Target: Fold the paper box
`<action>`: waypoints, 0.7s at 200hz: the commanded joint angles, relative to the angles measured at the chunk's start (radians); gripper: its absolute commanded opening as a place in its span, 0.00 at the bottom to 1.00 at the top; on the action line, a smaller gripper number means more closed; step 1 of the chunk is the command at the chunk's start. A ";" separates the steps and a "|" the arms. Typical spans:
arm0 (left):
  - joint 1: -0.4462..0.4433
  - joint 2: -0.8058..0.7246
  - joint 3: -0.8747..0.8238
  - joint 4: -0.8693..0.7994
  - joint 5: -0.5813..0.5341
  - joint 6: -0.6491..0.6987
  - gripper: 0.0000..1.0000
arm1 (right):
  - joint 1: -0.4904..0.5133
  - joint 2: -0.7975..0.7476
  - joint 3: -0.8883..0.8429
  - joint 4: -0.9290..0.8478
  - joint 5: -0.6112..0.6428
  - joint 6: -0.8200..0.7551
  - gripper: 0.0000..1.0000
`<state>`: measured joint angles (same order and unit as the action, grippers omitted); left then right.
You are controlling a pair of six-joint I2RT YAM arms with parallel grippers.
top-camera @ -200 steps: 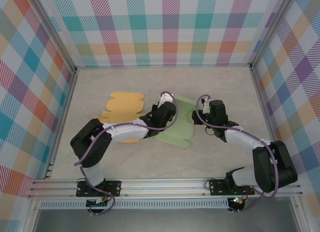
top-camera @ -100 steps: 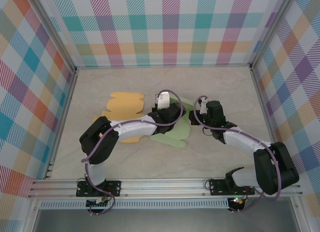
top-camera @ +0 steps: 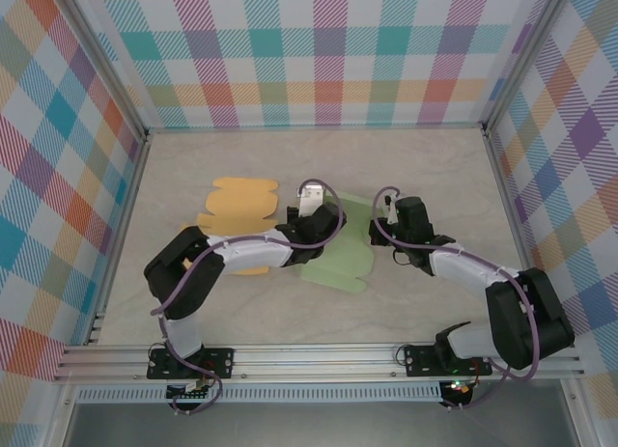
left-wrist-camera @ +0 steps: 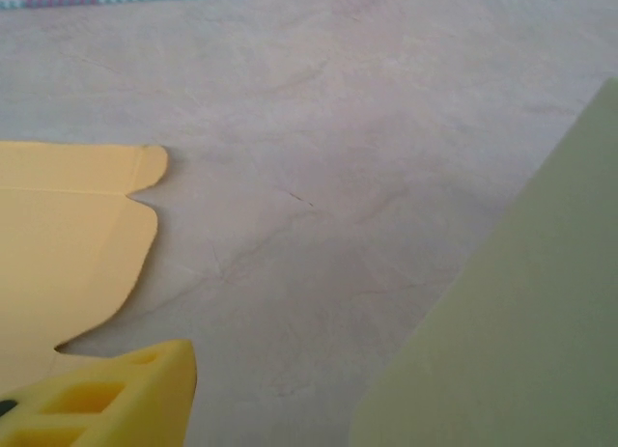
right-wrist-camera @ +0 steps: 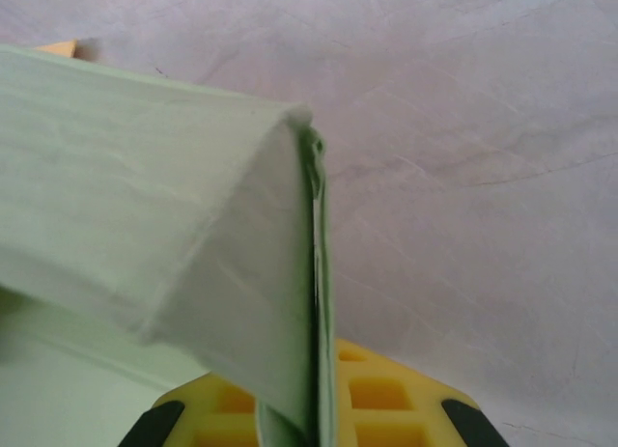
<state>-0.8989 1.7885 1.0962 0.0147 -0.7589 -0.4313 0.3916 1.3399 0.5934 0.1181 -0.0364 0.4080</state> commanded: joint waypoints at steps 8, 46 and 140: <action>0.025 -0.155 -0.062 0.037 0.136 0.011 0.70 | -0.010 0.027 0.050 -0.061 0.039 0.006 0.00; 0.024 -0.247 -0.119 0.015 0.204 -0.011 0.75 | -0.010 0.035 0.060 -0.077 0.045 0.002 0.00; 0.006 -0.222 -0.133 0.120 0.333 0.113 0.67 | -0.010 0.031 0.065 -0.082 0.047 -0.002 0.00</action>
<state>-0.8879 1.5448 0.9741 0.0612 -0.4999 -0.3973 0.3859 1.3674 0.6380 0.0387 0.0082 0.4072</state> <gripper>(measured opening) 0.680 0.087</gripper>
